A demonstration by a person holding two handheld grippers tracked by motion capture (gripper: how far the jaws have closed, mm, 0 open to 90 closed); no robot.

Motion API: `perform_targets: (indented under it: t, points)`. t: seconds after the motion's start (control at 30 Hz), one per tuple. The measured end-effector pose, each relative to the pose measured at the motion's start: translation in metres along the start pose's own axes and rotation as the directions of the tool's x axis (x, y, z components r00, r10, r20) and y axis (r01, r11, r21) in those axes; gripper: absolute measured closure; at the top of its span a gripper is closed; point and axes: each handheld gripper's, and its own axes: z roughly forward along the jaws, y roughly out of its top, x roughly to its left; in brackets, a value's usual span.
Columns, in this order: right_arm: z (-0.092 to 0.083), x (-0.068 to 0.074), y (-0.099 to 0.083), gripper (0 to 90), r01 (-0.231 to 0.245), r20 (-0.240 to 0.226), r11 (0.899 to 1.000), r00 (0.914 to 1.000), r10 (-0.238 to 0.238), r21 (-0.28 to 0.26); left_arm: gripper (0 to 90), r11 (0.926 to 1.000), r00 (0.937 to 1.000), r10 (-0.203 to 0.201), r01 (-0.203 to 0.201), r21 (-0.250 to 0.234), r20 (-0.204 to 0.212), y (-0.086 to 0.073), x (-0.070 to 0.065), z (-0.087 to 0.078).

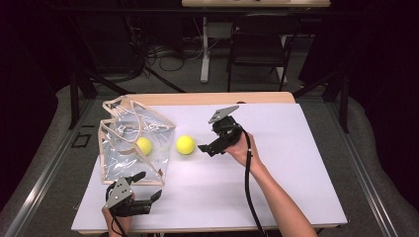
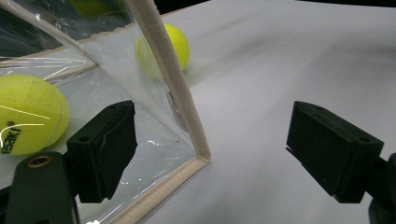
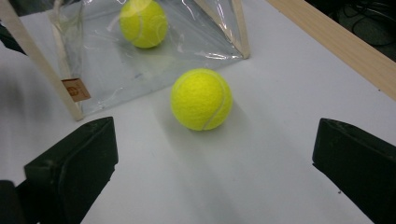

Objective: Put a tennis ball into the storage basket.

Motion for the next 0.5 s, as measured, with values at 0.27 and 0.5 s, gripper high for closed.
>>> perform_targets:
  t: [0.27, 0.5]
  points:
    - [0.016, -0.008, 0.001, 0.0, 0.002, 0.015, 0.999, 0.9999, -0.003, 0.035, 16.0, 1.0, 0.9999, -0.002, 0.001, 0.009, 0.01, -0.001, 0.001, 0.001]
    - [0.028, -0.009, 0.009, 0.0, 0.026, 0.011, 0.998, 0.9996, -0.026, 0.05, 16.0, 0.9997, 0.9996, 0.019, -0.019, 0.015, 0.023, -0.001, -0.002, 0.003]
